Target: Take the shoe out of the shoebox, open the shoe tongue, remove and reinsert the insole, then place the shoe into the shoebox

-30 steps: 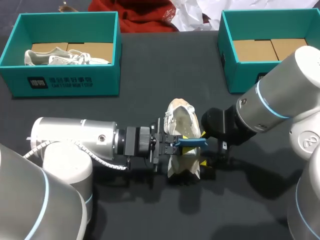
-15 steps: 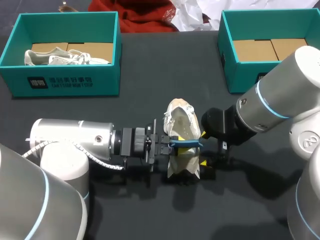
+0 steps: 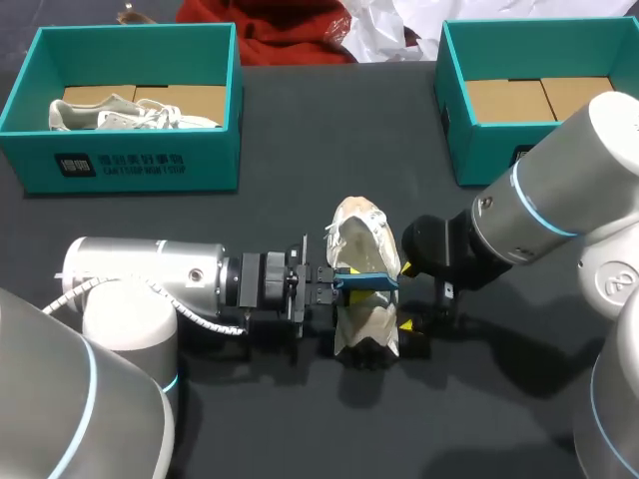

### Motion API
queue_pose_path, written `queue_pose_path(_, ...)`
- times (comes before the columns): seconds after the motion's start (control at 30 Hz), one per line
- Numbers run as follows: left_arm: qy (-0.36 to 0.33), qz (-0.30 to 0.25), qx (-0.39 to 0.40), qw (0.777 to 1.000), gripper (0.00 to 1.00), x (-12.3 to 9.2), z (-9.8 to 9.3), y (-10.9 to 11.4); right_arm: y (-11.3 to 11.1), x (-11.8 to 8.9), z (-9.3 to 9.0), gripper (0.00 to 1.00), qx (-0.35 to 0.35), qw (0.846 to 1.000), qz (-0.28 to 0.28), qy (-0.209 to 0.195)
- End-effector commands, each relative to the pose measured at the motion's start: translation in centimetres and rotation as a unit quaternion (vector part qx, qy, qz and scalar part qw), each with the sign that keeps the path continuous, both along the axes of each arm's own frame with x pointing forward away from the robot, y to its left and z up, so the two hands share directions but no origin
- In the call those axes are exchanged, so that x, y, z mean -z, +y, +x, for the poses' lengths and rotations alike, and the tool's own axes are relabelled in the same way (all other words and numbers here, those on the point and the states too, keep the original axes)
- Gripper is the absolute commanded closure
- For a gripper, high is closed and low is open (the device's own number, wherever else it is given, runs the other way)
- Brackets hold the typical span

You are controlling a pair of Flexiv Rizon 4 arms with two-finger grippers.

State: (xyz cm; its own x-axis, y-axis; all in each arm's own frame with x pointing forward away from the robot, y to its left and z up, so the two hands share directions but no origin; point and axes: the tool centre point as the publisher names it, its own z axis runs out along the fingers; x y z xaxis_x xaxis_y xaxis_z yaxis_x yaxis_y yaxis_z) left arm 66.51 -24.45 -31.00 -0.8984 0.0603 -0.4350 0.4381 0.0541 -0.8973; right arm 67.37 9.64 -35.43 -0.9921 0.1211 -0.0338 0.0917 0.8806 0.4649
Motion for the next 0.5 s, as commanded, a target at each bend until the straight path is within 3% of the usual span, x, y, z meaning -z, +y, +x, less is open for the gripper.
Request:
queue_pose_path(0.03,-0.001,-0.001,-0.001,1.000,1.00,0.8,0.6,-0.3,0.0,0.1,-0.1,0.00,0.000,1.000,0.000,-0.001)
queue_pose_path(0.5,-0.013,0.009,-0.022,1.000,1.00,2.8,2.0,0.3,0.0,0.1,-0.1,0.00,0.000,1.000,0.000,-0.001)
